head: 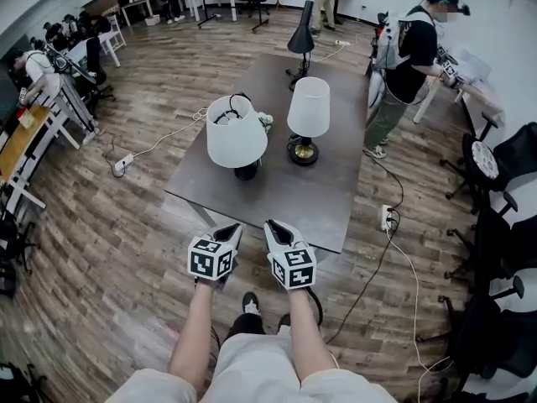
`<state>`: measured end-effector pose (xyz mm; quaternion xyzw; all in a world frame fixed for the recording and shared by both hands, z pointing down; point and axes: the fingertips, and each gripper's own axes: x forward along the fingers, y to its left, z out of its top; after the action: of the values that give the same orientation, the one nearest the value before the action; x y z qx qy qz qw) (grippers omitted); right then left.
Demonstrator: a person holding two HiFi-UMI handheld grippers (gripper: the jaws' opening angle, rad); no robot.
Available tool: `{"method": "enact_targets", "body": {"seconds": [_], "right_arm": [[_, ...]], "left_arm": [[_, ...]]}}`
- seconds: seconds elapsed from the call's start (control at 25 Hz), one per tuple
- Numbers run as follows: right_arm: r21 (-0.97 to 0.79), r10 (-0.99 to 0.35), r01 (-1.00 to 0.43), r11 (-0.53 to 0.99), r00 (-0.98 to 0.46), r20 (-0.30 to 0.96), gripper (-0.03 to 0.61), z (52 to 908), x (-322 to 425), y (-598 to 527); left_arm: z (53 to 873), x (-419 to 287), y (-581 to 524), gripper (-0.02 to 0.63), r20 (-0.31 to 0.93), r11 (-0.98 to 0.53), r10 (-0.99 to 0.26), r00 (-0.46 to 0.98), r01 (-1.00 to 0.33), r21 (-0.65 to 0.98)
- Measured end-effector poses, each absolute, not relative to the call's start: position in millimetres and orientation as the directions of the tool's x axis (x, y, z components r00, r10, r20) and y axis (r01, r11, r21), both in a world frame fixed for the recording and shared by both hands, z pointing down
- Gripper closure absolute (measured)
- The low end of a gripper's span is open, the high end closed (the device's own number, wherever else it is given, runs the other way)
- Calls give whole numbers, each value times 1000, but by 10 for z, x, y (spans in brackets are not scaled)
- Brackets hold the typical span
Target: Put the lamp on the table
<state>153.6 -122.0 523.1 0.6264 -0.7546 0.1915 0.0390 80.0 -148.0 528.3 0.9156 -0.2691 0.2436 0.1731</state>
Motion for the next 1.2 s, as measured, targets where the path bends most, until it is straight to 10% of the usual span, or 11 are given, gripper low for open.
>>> {"method": "enact_targets", "body": {"seconds": [1.2], "right_arm": [[-139,-892,-961,240,-275,359,555,5303,1525,-604]], "left_arm": [[4980,505,-584,612,458,-669,-597,658,-724,168]]}}
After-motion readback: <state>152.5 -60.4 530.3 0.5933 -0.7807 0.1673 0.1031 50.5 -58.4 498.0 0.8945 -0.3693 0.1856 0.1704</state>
